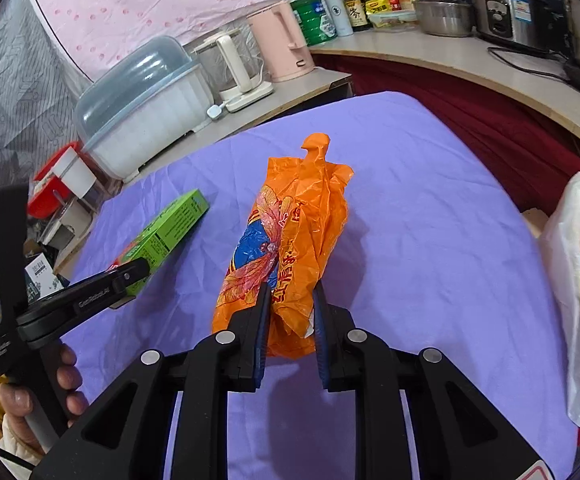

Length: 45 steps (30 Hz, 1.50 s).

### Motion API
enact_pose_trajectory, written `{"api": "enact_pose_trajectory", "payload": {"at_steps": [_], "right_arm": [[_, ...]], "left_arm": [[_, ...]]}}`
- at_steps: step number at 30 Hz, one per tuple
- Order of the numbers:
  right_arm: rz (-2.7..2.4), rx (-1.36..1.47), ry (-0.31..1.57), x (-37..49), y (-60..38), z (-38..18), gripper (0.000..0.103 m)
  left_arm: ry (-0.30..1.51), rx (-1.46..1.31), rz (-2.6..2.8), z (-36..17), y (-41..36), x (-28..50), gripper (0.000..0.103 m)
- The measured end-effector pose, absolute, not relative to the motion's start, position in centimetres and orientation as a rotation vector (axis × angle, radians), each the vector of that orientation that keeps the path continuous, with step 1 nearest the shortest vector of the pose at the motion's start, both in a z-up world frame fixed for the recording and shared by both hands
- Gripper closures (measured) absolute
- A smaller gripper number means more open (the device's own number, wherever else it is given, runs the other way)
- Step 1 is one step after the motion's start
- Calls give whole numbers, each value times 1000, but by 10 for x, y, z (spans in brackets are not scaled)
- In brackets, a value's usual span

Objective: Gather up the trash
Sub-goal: 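Carry the green box and orange wrapper over the bin and open both tools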

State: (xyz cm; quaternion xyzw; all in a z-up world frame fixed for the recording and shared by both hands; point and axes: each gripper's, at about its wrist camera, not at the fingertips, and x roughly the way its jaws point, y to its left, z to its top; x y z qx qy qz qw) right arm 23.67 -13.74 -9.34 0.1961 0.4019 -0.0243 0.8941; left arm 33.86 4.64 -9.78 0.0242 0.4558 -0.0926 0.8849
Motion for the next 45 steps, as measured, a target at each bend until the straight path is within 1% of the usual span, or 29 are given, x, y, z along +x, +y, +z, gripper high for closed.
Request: {"api": "enact_pose_trajectory", "payload": {"at_steps": [7,13,21,31,37,45], "right_arm": [[-82,421,782,195,-162,-65,84],[-116,430,742,157,-191,-47,84],[-192,482,703,103,-243,-34,84],[-327,552,647,37,-322,-28,84],[-390,583,659,11,-365,-33,84],[-432,608,672,-8,-399,-43,84]], "left_arm": [[912,42,-250,-59,17,291,65],[891,47,-304,-38,-14,252,66],[834,91,-394,-5,-65,207,66],[751,149,-555,38,-153,155,66],[745,177,-664,48,-206,130,66],[783,236,-757,34,-266,111,66]]}}
